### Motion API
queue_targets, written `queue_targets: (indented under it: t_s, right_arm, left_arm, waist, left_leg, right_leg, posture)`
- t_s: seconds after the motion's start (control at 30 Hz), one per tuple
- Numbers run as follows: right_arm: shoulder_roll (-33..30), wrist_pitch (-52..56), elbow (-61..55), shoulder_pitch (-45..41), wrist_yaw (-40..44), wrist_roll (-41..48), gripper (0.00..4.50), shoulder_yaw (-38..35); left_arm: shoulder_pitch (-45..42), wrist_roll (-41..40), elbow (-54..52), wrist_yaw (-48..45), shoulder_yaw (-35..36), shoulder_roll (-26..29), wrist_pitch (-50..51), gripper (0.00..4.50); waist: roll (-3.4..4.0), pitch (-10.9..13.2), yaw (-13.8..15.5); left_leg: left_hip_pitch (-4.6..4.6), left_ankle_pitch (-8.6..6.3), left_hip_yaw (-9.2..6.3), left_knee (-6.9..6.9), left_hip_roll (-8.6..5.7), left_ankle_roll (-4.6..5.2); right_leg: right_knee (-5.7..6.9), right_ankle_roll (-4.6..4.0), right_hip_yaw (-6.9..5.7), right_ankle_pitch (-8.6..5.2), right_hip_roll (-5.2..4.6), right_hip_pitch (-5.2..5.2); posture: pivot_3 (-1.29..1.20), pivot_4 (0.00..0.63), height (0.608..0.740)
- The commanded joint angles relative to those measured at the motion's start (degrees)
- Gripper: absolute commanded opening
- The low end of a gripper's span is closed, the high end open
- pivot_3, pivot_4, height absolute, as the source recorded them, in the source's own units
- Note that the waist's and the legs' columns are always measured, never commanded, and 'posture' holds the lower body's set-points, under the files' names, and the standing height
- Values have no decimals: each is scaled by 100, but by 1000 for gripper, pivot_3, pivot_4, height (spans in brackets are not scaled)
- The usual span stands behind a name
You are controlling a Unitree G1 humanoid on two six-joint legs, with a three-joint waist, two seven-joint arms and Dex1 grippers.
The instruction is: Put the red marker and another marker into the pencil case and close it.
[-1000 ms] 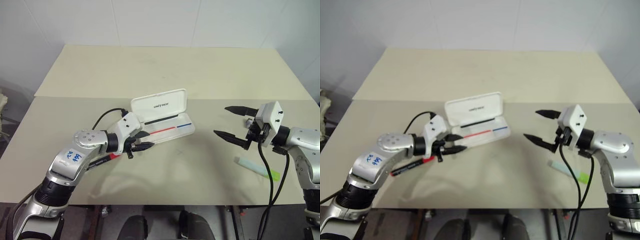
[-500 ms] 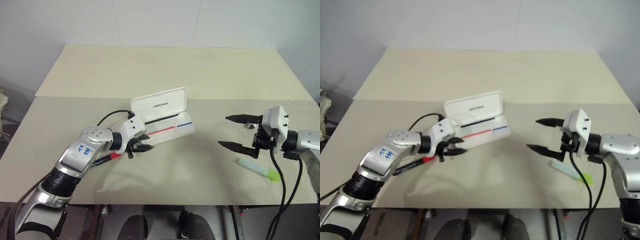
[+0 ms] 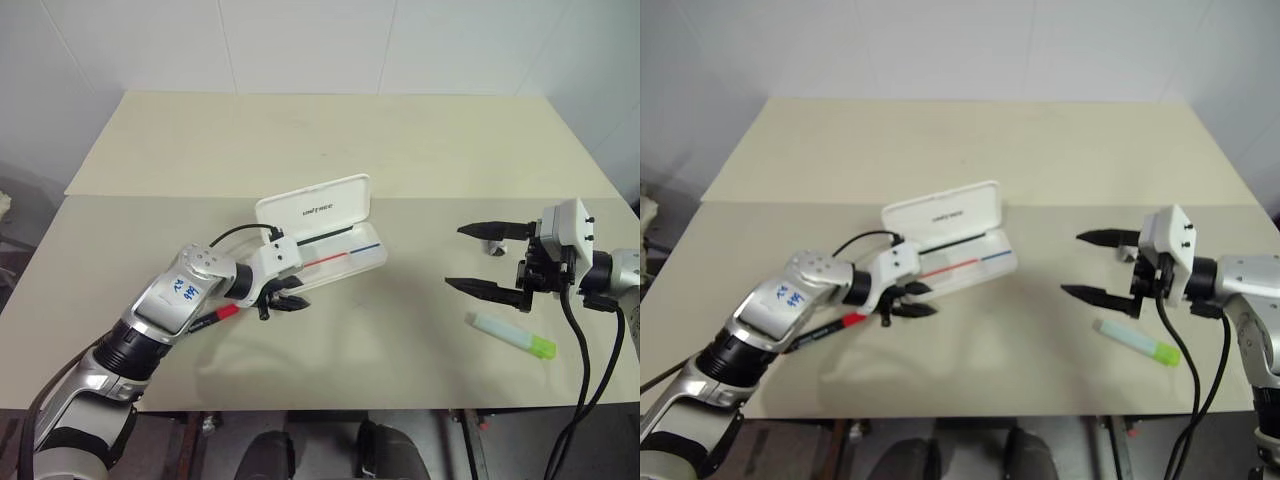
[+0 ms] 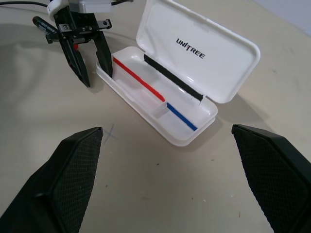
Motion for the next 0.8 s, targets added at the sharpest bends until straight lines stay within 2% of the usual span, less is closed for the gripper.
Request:
queue_targets:
  t_s: [0.03, 0.1, 0.17, 0.3, 0.4, 0.57, 0.8]
  right_arm:
    - [-62, 5, -132, -134, -37, 68, 4500, -107]
    - [-56, 16, -154, -150, -57, 71, 4500, -109]
    - [-55, 22, -165, -153, -67, 73, 4500, -113]
    - [-45, 8, -130, -226, -79, 53, 4500, -84]
    - [-42, -6, -92, -277, -60, 36, 4500, -53]
    - [-30, -26, 13, -380, -1, -2, 4500, 28]
    - [-28, -8, 92, -495, 18, 3, 4500, 183]
  left_arm:
    - [-8, 197, 164, -132, -272, 12, 71, 1230]
    - [-25, 244, 185, -141, -299, -18, 61, 536]
    - [-26, 274, 188, -157, -300, -38, 64, 33]
    - [-59, 297, 183, -223, -330, -98, -6, 33]
    - [-52, 222, 41, -332, -280, -130, -14, 835]
    - [-69, -10, -441, -670, -181, -100, 35, 2477]
    - [-149, -175, -860, -990, -174, -80, 47, 2477]
  waist:
    - [0, 0, 0]
    - [0, -1, 0]
    - [-1, -1, 0]
    - [-1, -1, 0]
    - [-1, -1, 0]
    - [-2, 0, 17]
    - [-6, 2, 14]
  left_leg:
    - [0, 0, 1, 0, -1, 0]
    - [1, 0, 2, 0, 0, 0]
    - [1, 0, 2, 0, 0, 0]
    - [3, 0, 3, 1, 0, 0]
    - [3, 0, 4, 2, 0, 0]
    - [-3, 0, 4, 5, 0, 0]
    - [-8, 0, 4, 7, 0, 0]
  right_leg:
    - [0, 0, 0, 0, 0, 0]
    - [0, 0, 0, 0, 0, 0]
    - [0, 0, 0, 0, 0, 0]
    - [2, 0, 2, 0, 0, 0]
    - [4, 0, 2, 0, 0, 0]
    - [2, 0, 1, 0, -1, 0]
    - [0, 0, -1, 0, -1, -2]
  posture:
    - [0, 150, 740]
    - [0, 150, 740]
    - [0, 150, 740]
    - [0, 150, 740]
    - [0, 150, 740]
    - [0, 150, 740]
    - [0, 150, 740]
